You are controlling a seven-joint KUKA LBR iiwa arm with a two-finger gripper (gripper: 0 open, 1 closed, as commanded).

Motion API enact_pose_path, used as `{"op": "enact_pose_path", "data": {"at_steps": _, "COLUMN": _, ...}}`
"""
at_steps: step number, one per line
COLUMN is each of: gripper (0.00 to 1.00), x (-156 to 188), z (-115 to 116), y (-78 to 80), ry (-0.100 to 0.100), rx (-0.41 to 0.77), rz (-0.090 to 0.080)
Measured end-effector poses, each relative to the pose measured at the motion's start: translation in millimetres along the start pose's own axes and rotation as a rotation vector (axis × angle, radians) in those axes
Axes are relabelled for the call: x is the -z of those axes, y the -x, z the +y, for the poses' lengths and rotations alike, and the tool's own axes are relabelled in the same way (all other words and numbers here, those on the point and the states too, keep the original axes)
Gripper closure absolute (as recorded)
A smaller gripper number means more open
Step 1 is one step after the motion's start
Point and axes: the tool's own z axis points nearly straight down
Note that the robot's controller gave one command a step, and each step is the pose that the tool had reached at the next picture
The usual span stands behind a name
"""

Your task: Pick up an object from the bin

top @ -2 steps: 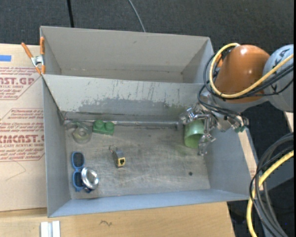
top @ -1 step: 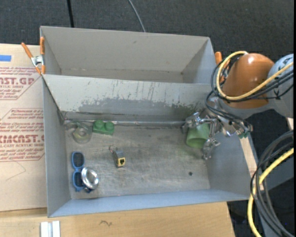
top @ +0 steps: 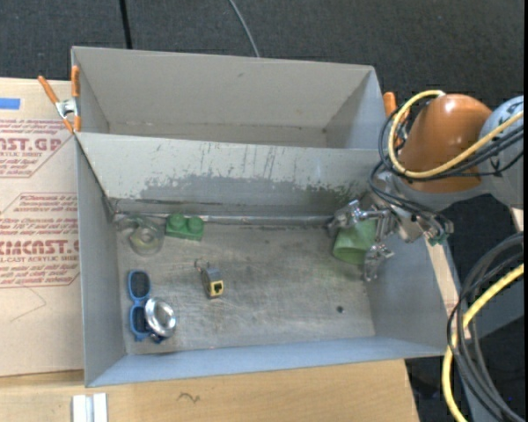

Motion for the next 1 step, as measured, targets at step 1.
{"op": "enact_pose_path", "data": {"at_steps": 1, "gripper": 1.0, "x": 132.3, "z": 11.8, "y": -14.9, "ry": -0.014, "rx": 0.217, "rz": 0.001}}
